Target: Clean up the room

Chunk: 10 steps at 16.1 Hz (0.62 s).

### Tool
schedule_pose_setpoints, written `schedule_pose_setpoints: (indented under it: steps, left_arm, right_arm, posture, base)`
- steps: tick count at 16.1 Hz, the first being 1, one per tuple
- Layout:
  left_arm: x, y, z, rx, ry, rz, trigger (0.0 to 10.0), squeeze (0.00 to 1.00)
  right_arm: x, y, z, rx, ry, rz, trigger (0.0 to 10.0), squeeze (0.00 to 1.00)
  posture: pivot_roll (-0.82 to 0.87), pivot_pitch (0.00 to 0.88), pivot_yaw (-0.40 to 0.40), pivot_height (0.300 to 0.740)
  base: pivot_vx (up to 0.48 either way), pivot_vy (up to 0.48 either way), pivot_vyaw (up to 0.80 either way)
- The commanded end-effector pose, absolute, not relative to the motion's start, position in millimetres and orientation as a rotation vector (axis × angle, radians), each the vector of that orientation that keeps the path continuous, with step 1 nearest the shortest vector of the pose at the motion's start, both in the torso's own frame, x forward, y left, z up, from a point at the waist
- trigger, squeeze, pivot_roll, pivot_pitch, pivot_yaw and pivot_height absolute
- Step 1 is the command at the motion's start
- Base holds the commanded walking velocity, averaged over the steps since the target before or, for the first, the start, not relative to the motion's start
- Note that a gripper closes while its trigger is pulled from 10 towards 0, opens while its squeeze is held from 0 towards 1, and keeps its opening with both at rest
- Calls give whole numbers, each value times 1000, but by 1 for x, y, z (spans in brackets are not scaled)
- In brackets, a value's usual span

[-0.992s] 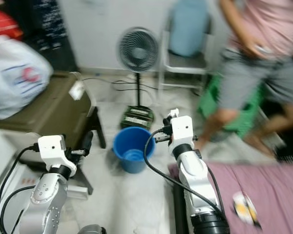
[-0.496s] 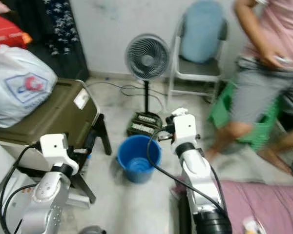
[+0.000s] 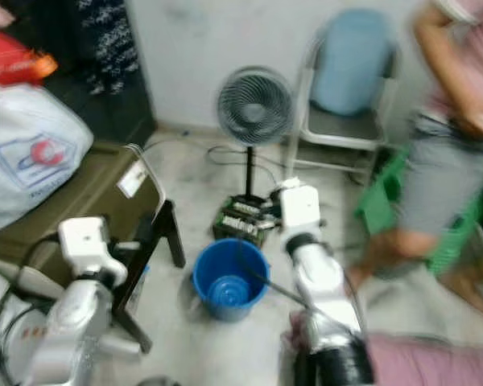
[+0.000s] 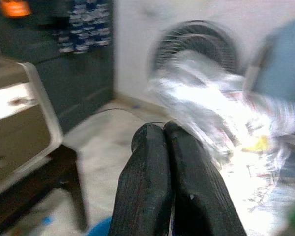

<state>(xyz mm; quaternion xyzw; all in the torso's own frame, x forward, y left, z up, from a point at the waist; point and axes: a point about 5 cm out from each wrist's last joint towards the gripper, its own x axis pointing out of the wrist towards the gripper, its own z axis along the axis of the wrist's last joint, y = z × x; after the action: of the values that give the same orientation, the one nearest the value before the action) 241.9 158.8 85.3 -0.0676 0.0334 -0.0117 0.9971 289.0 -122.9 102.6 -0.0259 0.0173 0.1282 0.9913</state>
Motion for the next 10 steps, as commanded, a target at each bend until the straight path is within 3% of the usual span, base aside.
schedule_pose_setpoints:
  steps: [1,6,10]
  left_arm:
    - [243,158,86,-136,67,-22,10000,0]
    - [243,157,85,-139,68,-19,10000,0]
    - [244,158,85,-140,71,-17,10000,0]
  right_arm:
    - [290,-123,106,-65,23,257,10000,0]
    - [290,-122,106,-61,21,260,10000,0]
    - [291,-122,106,-59,23,259,10000,0]
  posture:
    - [2,16,-45,740]
    - [0,19,-45,740]
    - [0,23,-45,740]
  base:
    - [304,0,800]
    - [305,0,800]
    - [274,0,120]
